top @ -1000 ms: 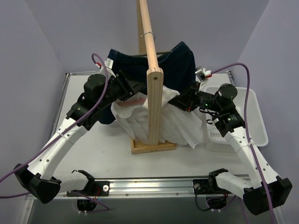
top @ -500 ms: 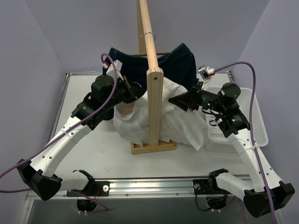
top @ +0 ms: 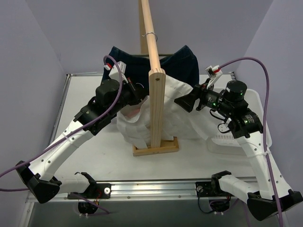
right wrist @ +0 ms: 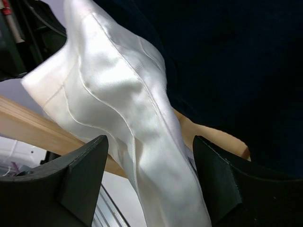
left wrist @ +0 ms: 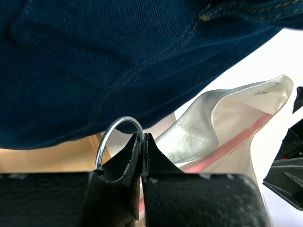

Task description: Remove the skirt from the hanger

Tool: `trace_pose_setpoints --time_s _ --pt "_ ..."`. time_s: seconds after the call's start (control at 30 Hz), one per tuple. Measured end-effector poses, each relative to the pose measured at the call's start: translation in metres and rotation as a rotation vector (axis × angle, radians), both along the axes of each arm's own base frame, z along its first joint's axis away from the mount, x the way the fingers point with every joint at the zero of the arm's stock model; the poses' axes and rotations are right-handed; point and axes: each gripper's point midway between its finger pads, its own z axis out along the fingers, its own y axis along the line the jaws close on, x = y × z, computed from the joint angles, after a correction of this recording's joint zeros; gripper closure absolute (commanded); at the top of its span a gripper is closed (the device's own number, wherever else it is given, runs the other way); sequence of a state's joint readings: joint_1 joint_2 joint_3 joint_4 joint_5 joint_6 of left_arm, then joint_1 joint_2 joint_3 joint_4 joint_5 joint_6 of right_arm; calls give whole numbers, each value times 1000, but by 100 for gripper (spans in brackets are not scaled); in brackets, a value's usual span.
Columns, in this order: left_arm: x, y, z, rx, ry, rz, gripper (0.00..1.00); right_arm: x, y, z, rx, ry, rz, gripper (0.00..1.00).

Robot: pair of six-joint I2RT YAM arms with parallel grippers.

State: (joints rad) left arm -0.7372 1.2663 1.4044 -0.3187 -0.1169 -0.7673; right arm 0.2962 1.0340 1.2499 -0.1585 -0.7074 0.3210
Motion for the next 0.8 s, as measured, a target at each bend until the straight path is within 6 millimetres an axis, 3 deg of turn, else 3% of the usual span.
trace_pose_setpoints --time_s 0.17,0.3,0.33,0.47,0.5,0.53,0.8 --pt "3 4 3 16 -21 21 98 5 -16 -6 -68 0 -96 36" --pt "4 5 3 23 -27 26 98 7 -25 -7 -102 -14 -147 48" --pt "4 5 3 24 -28 26 98 8 -27 -7 -106 -18 -154 56" --pt "3 7 4 28 -35 28 98 10 -31 -5 -116 -28 -182 74" --pt "3 7 5 30 -38 30 98 10 -31 -4 -115 -27 -186 90" --pt "4 8 5 31 -40 33 98 10 -33 -4 -119 -30 -192 98" --pt "1 11 12 16 -54 37 98 19 -43 6 -116 -30 -287 100"
